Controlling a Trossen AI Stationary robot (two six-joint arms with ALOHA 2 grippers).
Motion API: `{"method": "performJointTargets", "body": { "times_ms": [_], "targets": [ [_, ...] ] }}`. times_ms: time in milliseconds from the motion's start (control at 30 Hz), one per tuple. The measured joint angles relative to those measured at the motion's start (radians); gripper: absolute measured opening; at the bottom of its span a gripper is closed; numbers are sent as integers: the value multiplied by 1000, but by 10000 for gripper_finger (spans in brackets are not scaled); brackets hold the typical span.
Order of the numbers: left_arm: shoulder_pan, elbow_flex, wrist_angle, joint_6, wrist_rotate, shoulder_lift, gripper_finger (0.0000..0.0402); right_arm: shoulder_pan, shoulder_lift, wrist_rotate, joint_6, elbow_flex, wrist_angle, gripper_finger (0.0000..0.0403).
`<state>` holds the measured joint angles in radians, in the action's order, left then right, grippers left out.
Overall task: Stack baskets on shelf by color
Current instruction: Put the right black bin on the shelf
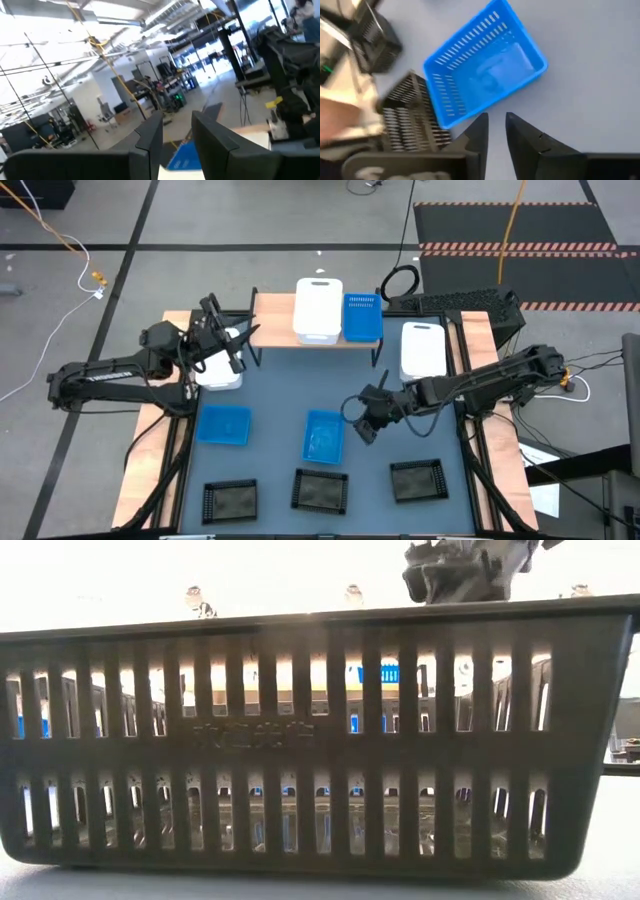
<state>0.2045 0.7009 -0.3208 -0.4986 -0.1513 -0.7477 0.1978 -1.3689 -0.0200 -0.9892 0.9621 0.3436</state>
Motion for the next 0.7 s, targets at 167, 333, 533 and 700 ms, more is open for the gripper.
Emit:
{"method": "performJointTargets", "body": {
  "times_ms": [167, 333, 533, 700],
  "targets": [
    [0, 0, -61, 3, 1, -47, 106, 6, 70, 22, -177, 2, 164, 22],
    [18, 44, 6, 0, -8, -87, 106, 37, 126, 77, -292, 2, 360, 9],
    [46, 127, 132, 27, -11, -153, 106, 118, 140, 183, -449, 0, 468, 8],
    [50, 166, 128, 67, 0, -208, 106, 226, 105, 337, -491, 0, 233, 8]
  ]
}}
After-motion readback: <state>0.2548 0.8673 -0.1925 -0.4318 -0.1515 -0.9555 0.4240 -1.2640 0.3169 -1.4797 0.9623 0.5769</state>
